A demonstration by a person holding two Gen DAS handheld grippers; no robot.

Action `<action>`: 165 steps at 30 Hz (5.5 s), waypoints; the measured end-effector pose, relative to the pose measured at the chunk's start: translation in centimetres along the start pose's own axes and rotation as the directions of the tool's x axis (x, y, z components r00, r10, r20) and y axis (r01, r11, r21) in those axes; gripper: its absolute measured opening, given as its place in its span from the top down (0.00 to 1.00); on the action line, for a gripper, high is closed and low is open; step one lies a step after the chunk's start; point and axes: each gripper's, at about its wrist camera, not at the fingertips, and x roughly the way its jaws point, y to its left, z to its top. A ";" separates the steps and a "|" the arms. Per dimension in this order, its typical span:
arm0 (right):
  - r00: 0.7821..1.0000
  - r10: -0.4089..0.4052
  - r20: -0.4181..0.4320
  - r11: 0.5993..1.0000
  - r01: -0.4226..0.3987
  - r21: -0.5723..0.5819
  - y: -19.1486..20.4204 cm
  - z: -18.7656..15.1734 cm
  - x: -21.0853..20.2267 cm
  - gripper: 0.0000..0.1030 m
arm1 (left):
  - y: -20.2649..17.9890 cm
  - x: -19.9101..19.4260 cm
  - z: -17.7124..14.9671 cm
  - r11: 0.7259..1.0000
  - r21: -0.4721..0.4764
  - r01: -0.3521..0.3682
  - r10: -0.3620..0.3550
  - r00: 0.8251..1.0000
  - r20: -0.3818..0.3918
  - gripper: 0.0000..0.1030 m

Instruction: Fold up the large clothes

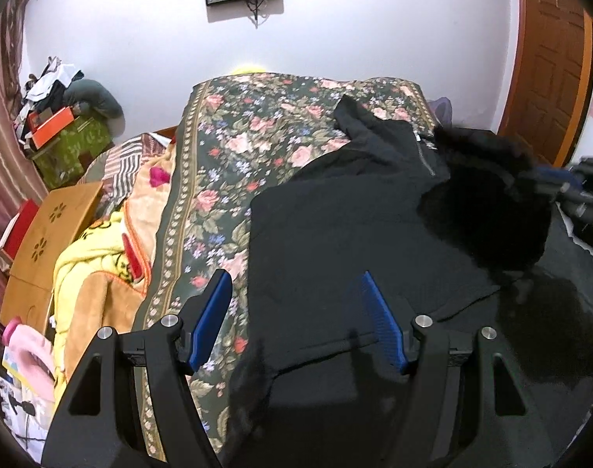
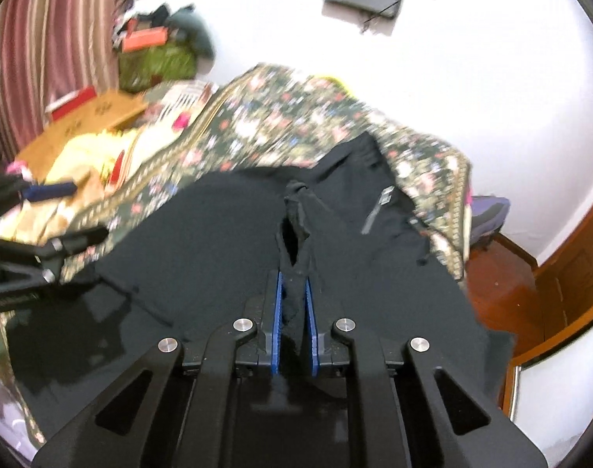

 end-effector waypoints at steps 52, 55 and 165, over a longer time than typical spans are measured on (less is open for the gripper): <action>0.990 -0.104 -0.094 0.614 0.138 0.777 -23.5 -17.4 -8.7 0.40 | -5.8 1.3 1.7 0.995 -0.023 0.095 -0.095 0.995 0.013 0.34; 0.993 -0.036 -0.115 0.531 0.117 0.839 -24.4 -19.7 -7.0 0.40 | -5.7 1.9 1.6 0.993 -0.045 0.108 -0.108 0.994 -0.007 0.34; 0.993 0.080 -0.091 0.413 0.050 0.909 -21.8 -14.4 2.2 0.80 | -5.0 3.2 0.2 0.988 -0.062 0.141 -0.144 0.989 -0.043 0.34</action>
